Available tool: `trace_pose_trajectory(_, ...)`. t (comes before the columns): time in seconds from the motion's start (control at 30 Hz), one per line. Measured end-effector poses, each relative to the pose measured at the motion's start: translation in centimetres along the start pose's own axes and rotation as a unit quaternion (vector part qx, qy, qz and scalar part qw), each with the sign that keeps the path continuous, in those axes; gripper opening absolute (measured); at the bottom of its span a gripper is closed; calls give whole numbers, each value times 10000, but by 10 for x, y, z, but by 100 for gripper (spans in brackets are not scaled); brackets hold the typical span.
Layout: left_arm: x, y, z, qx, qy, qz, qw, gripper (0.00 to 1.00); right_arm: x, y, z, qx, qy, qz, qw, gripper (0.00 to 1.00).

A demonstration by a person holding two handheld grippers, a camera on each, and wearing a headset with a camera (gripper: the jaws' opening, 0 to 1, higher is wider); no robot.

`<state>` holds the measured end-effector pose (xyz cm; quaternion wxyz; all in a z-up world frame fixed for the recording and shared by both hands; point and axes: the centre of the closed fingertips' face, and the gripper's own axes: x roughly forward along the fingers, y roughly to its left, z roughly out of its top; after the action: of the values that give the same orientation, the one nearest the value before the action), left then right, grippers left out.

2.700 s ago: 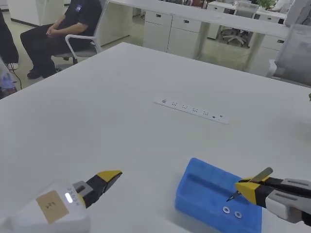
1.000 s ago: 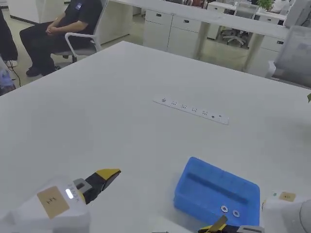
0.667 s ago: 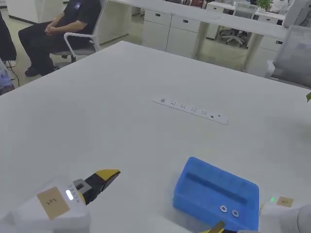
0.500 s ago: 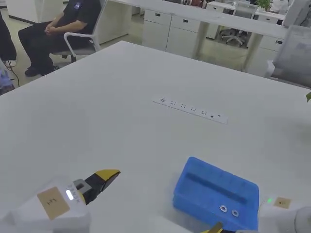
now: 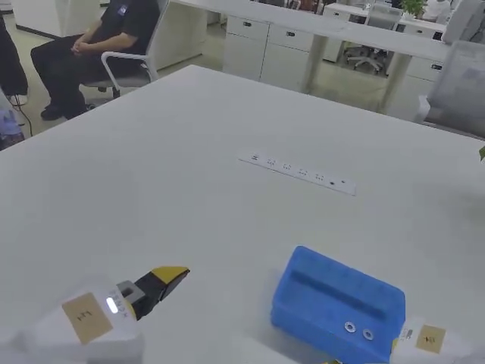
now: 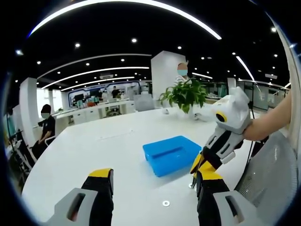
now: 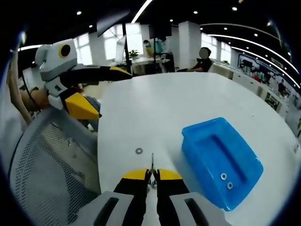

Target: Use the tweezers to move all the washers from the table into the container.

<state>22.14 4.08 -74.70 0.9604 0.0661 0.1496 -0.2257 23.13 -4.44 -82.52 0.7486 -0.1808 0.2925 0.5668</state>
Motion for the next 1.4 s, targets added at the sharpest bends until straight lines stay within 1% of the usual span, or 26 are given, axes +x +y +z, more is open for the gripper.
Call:
trace_pose_trajectory(0.1, 0, 0, -1, 10, 10, -3, 10000, 72, -5, -2, 6, 128, -106, 35, 9999, 3)
trace_pose_trajectory(0.23, 0, -1, -1, 9, 12, -28, 10000, 72, -13, -8, 12, 173, -173, -25, 9997, 3)
trace_pose_trajectory(0.3, 1, -2, -1, 18, 22, -46, 10000, 72, -18, -12, 17, 237, -264, -76, 9993, 3)
trace_pose_trajectory(0.4, 1, -3, -1, 25, 31, -55, 10000, 72, -25, -18, 25, 346, -409, -137, 9985, 3)
trace_pose_trajectory(0.57, 1, -2, -1, 8, 23, -54, 10000, 72, -34, -28, 35, 437, -545, -236, 9973, 3)
trace_pose_trajectory(0.83, 0, -1, 0, -10, -4, -26, 10000, 72, -47, -44, 50, 634, -810, -379, 9940, 3)
trace_pose_trajectory(0.97, 0, 0, 0, -16, -12, 1, 10000, 72, -51, -51, 53, 675, -864, -407, 9931, 3)
trace_pose_trajectory(1.13, 0, 1, 1, -33, -31, 26, 10000, 72, -57, -62, 61, 631, -902, -481, 9928, 3)
trace_pose_trajectory(1.4, -1, 3, 0, -46, -32, 56, 10000, 72, -58, -75, 73, 575, -928, -585, 9923, 3)
